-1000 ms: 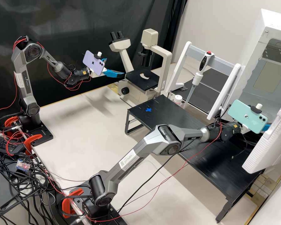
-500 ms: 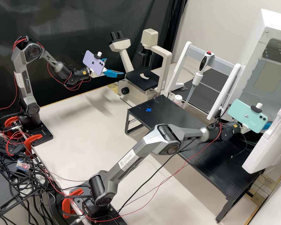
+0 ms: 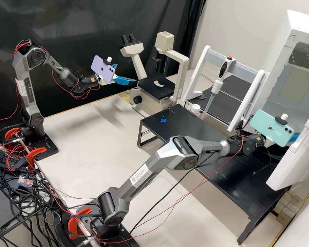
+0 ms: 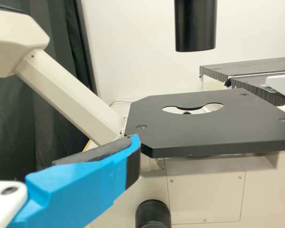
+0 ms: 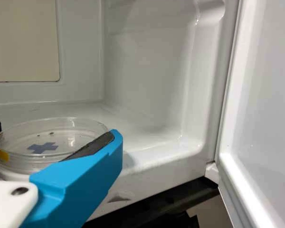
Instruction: Move the petri dish to the microscope
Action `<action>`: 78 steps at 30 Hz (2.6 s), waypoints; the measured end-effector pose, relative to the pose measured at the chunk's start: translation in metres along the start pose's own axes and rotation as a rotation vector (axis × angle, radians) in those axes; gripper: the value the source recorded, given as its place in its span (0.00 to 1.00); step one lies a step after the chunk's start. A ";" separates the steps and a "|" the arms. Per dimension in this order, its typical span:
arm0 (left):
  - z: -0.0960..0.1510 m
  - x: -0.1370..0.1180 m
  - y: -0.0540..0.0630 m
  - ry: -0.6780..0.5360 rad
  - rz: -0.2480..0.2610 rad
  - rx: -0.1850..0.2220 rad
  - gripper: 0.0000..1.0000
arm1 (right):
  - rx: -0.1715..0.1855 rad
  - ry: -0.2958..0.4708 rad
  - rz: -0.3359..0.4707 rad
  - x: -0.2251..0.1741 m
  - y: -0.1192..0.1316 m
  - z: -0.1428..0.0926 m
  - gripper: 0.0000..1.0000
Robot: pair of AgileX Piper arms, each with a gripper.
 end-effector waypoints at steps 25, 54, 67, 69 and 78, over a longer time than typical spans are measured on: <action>0.000 0.000 0.000 0.000 0.000 0.000 1.00 | 0.062 0.035 0.045 -0.083 0.025 0.009 0.00; 0.000 0.000 0.000 0.000 0.000 0.000 1.00 | 0.025 0.566 -0.043 -0.292 -0.071 -0.100 0.00; 0.000 0.000 0.000 0.000 0.000 0.000 1.00 | -0.134 0.841 -0.248 -0.332 -0.135 -0.189 0.00; 0.000 0.000 0.000 0.000 0.000 0.000 1.00 | -0.157 0.860 -0.269 -0.331 -0.145 -0.199 0.00; 0.000 0.000 0.000 0.000 0.000 0.000 1.00 | -0.215 0.828 -0.380 -0.306 -0.200 -0.237 0.00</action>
